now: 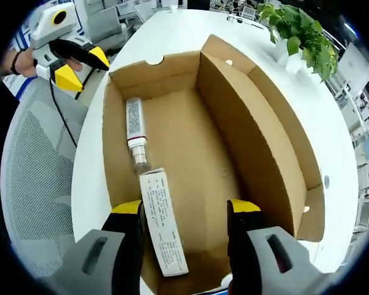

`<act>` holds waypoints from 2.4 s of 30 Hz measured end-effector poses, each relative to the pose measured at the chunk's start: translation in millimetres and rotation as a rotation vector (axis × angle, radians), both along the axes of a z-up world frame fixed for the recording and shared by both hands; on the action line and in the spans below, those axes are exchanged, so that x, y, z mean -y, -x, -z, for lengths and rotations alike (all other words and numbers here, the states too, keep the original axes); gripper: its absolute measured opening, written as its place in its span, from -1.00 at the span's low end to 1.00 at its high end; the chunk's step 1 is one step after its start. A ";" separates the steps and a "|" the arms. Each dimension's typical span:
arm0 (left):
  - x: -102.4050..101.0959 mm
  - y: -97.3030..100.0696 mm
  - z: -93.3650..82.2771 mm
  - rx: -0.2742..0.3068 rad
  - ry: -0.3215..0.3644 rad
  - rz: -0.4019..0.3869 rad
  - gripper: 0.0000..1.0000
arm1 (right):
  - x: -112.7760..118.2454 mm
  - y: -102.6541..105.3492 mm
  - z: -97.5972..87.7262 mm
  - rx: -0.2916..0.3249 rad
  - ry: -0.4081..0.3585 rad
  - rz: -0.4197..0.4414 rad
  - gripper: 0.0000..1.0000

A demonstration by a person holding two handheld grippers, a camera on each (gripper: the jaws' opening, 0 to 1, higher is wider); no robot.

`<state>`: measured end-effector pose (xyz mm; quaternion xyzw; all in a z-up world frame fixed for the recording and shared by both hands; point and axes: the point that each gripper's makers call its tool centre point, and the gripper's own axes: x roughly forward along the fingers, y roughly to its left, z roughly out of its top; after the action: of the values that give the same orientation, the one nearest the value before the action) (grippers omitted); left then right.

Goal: Operate the shoe box by opening the lid, removing the specified soft item, and placing it in the target area until the item is outside and the box remains undamaged.

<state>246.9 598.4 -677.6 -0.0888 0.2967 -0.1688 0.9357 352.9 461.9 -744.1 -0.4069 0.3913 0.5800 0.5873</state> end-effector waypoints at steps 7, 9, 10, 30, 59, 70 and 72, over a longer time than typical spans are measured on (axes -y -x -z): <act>0.9 0.5 1.8 -0.003 0.001 0.001 -0.39 | 8.2 0.2 13.6 0.026 0.060 -0.037 -0.22; 0.8 0.5 2.3 -0.003 0.001 0.000 -0.39 | 8.5 4.4 17.5 0.022 0.059 -0.051 -0.38; 0.8 0.6 2.3 -0.003 0.003 0.000 -0.39 | 8.4 6.5 18.9 0.015 0.059 -0.053 -0.49; 5.7 1.8 6.4 -0.019 0.018 -0.003 -0.39 | 1.8 -3.4 7.9 0.038 0.020 0.020 -0.64; 25.4 -6.3 -4.0 0.021 0.029 0.005 -0.39 | -3.9 -24.1 -84.7 0.140 -0.120 0.029 -0.64; 33.2 -3.9 -10.1 0.036 0.015 0.018 -0.39 | 20.3 -24.5 -114.5 0.212 -0.117 0.014 -0.64; 35.0 -4.0 -10.8 0.038 0.014 0.018 -0.39 | 29.5 -24.9 -116.1 0.224 -0.104 0.010 -0.64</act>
<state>250.8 563.4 -666.7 -0.0894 0.2785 -0.1811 0.9390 377.8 432.3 -628.0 -0.4360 0.2946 0.5476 0.6506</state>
